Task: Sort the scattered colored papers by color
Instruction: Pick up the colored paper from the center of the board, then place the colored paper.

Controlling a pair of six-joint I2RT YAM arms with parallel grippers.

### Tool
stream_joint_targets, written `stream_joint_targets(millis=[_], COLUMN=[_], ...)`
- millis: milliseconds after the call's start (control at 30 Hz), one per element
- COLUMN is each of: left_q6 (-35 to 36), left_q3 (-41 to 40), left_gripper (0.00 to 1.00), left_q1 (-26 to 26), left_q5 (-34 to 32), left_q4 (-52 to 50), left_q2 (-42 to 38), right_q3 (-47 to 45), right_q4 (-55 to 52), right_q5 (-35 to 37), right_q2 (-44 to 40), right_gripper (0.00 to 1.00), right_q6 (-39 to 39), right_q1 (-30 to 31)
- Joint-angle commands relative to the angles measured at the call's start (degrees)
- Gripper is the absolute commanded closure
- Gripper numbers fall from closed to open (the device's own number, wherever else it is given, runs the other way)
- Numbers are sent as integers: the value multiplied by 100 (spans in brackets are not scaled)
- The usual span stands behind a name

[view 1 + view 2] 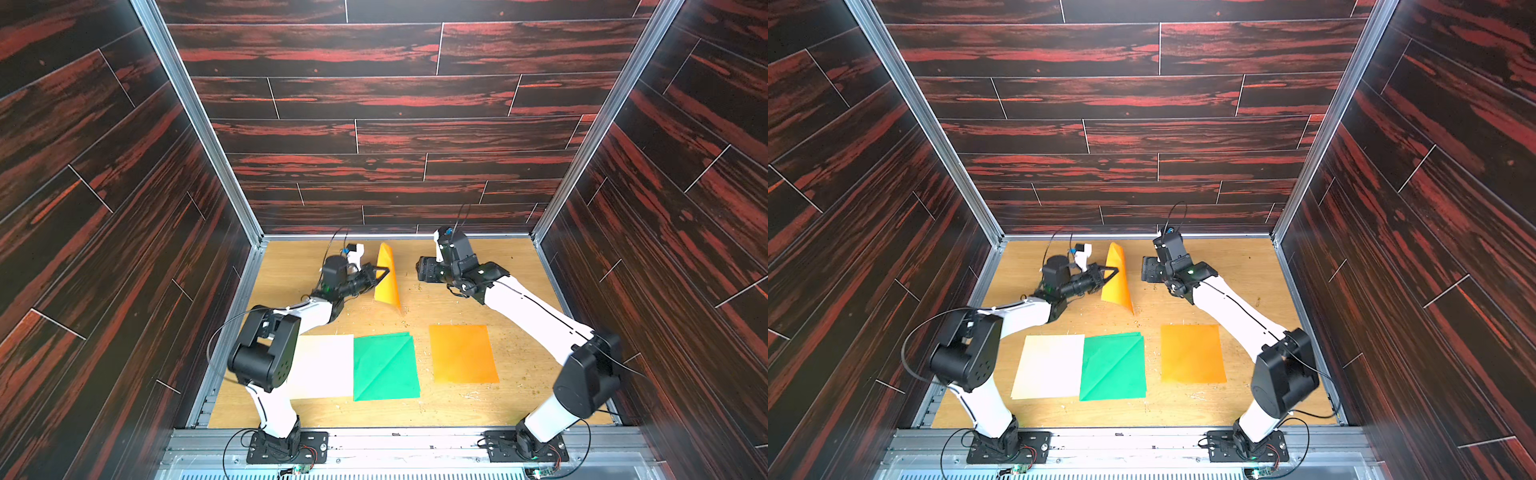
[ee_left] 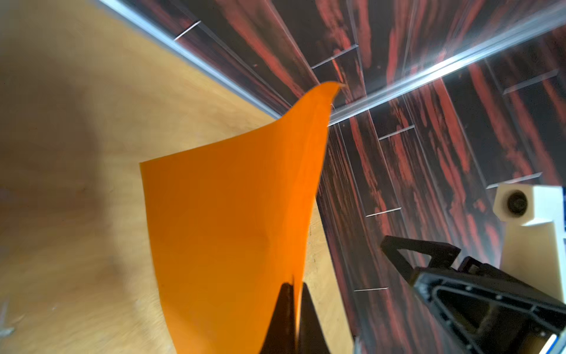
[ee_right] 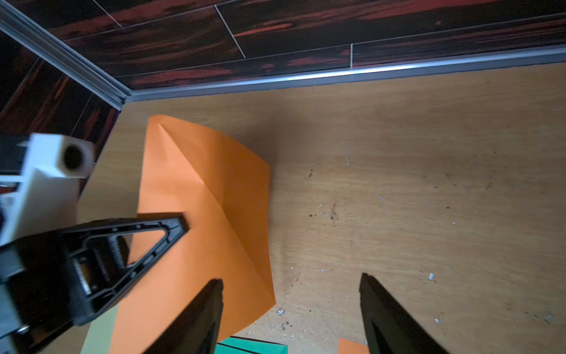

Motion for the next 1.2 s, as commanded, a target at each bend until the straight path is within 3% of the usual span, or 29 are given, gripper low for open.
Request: stream_joint_targets(millis=[0, 300, 500, 600, 833, 1167], left_q6=[988, 286, -683, -890, -1402, -2305], left_q3=[599, 1639, 1456, 1540, 1596, 591], left_gripper=[100, 100, 100, 100, 100, 100], left_q1=[-269, -1325, -2141, -2532, -3070, -3598], left_q5=[-573, -1567, -2040, -2262, -2726, -3505], left_q4=[-2014, -2273, -1132, -911, -368, 856], left_q2=[-318, 222, 645, 818, 1102, 1270], right_q3=[-341, -762, -968, -1076, -1190, -1486], right_q4=[-119, -367, -289, -289, -616, -728], right_q5=[604, 1385, 1599, 1670, 1847, 1752], right_q2=[-396, -1901, -3044, -3406, -3641, -3784], right_gripper=[25, 16, 3, 2, 2, 2], right_q6=[126, 273, 249, 195, 313, 456], right_q1=[24, 24, 16, 15, 15, 15])
